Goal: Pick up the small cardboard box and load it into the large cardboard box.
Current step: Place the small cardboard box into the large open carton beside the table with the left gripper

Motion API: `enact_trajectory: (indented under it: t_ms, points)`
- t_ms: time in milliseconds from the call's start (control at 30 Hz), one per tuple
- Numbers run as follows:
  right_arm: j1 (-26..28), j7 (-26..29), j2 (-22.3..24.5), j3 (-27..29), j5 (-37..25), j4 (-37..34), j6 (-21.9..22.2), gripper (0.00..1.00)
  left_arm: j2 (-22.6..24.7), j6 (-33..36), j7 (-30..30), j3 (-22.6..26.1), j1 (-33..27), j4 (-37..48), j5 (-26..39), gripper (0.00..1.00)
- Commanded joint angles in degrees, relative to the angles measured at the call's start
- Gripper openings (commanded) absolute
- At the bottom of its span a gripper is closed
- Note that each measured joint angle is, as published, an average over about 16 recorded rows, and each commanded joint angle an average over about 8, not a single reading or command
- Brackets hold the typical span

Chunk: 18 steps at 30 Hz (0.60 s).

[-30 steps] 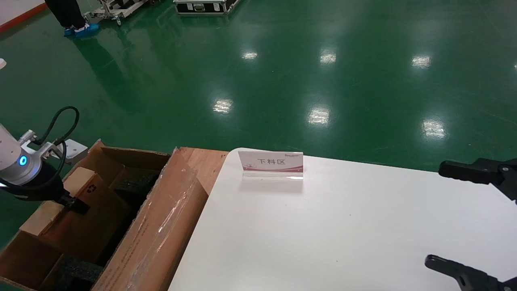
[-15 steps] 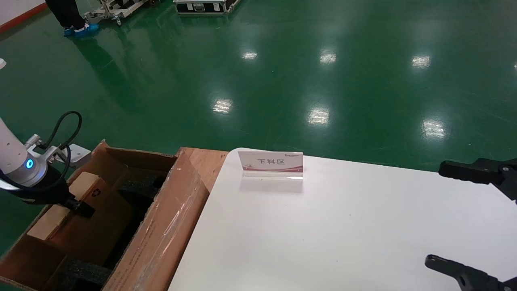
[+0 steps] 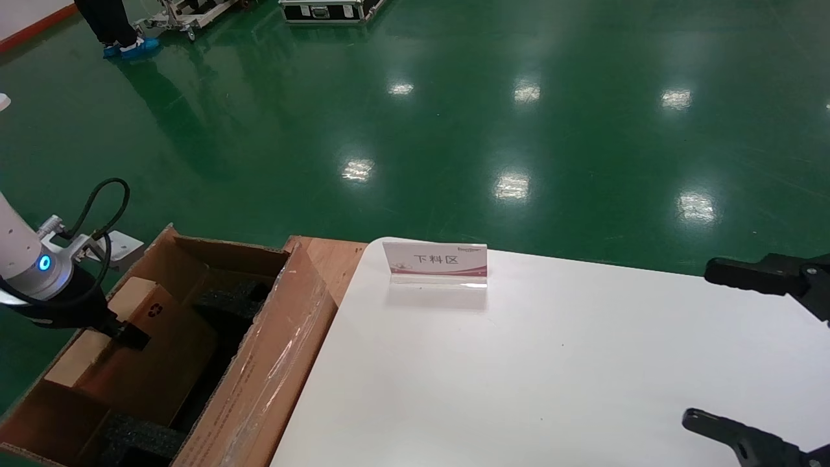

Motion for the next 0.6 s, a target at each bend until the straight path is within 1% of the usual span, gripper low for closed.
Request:
enact_trajectory:
  t_ms: [33, 367, 600]
  points:
    - [0.0, 0.0, 0.0, 0.0, 0.0, 0.0, 0.0, 1.0, 0.0, 0.0, 0.0, 0.0, 0.0, -0.1, 0.1, 1.0]
    - [0.0, 0.0, 0.0, 0.0, 0.0, 0.0, 0.0, 1.0, 0.2, -0.2, 0.2, -0.1, -0.4, -0.5, 0.4, 1.0]
    - [0.0, 0.0, 0.0, 0.0, 0.0, 0.0, 0.0, 1.0, 0.7, -2.5, 2.8, -1.4, -3.4, -5.6, 2.1, 1.0]
